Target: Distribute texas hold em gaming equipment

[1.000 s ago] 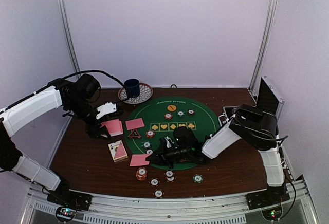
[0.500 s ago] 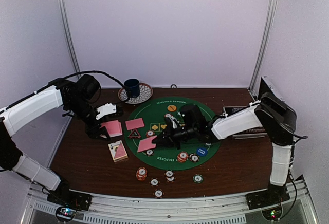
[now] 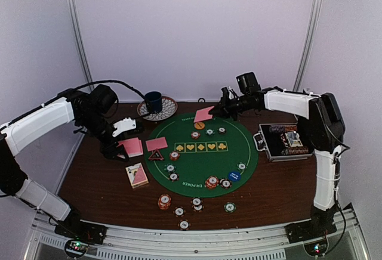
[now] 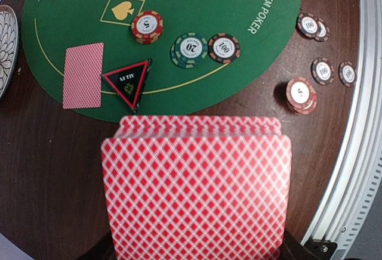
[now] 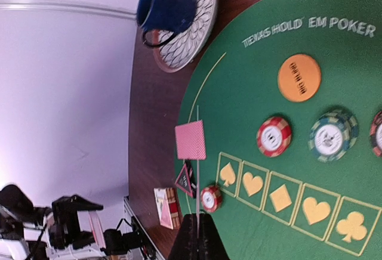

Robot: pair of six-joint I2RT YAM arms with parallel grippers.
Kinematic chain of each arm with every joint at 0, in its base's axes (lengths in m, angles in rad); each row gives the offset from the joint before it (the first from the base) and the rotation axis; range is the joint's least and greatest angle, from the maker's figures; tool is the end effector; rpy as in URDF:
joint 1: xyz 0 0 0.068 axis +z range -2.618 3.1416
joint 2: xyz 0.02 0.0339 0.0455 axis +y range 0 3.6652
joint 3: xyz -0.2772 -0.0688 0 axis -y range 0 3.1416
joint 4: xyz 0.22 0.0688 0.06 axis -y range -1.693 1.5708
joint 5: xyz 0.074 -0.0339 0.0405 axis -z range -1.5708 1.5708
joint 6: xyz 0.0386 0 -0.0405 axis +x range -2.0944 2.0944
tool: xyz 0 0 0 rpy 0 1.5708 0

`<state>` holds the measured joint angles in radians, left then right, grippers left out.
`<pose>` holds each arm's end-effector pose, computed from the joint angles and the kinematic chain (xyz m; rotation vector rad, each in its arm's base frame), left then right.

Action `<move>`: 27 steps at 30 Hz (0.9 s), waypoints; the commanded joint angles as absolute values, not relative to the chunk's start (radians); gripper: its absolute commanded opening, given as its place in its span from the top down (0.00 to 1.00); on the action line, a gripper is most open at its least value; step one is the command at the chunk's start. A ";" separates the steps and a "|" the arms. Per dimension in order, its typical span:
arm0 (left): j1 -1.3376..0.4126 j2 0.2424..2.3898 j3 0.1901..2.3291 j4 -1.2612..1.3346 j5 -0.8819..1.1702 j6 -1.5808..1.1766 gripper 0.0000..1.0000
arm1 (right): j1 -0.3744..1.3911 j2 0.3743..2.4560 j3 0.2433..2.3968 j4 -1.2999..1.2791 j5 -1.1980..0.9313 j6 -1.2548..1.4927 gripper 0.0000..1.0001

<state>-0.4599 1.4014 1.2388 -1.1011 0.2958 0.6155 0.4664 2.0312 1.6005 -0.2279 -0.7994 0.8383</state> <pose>0.2043 -0.1138 0.3046 1.4838 2.3627 -0.3808 0.3876 0.2261 0.2627 -0.0457 2.4813 1.5395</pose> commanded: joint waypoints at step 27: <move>-0.459 1.441 1.293 -1.082 0.335 0.595 1.00 | 0.374 2.555 2.318 -0.616 -0.582 0.559 0.60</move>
